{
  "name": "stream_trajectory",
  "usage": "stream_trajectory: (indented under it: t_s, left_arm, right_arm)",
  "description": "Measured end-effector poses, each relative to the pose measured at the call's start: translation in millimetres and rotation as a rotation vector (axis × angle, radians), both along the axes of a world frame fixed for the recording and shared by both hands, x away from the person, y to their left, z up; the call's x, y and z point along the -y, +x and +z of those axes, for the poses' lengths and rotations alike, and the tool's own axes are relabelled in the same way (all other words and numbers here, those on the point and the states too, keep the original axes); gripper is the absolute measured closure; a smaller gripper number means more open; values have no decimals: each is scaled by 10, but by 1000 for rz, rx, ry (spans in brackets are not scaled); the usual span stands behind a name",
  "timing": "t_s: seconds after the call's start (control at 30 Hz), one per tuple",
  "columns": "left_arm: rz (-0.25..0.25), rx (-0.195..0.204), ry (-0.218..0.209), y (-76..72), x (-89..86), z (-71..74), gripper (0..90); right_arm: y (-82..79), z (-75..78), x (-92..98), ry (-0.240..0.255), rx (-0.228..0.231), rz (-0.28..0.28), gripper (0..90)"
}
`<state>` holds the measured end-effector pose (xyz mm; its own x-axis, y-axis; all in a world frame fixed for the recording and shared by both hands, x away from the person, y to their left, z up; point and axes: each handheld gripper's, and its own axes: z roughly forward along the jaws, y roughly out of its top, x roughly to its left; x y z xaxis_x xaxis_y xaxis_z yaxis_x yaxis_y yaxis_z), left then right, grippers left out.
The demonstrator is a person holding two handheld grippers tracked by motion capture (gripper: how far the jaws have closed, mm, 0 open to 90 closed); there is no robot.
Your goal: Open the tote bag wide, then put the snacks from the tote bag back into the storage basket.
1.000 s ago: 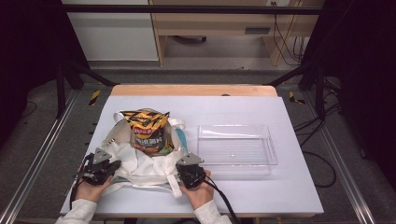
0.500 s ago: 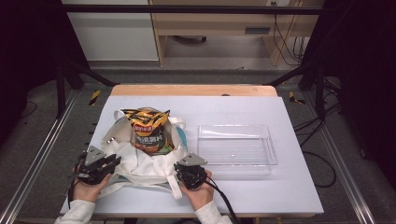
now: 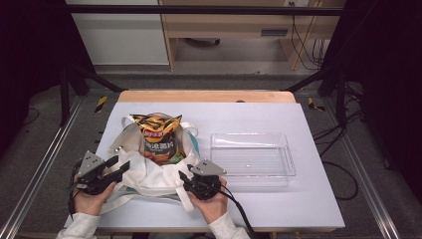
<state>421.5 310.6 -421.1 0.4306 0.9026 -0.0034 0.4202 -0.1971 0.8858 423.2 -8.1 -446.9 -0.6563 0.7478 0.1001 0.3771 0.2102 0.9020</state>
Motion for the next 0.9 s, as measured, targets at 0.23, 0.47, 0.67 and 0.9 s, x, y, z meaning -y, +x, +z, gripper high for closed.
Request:
stream_trajectory:
  t_s: [0.23, 0.47, 0.67, 0.9]
  left_arm:
    - [-14, 39, -8, -1, 75, 104, 432]
    - [-11, 79, -24, 26, 119, 220, 400]
    - [-4, 90, -31, 50, 128, 282, 374]
    - [-2, 117, -52, 86, 121, 403, 369]
  right_arm:
    - [30, 228, 44, 31, 38, 8, 572]
    - [64, 399, 48, 54, 64, 4, 522]
    - [117, 522, 30, 57, 92, -26, 451]
    - [193, 590, 13, 63, 82, -26, 458]
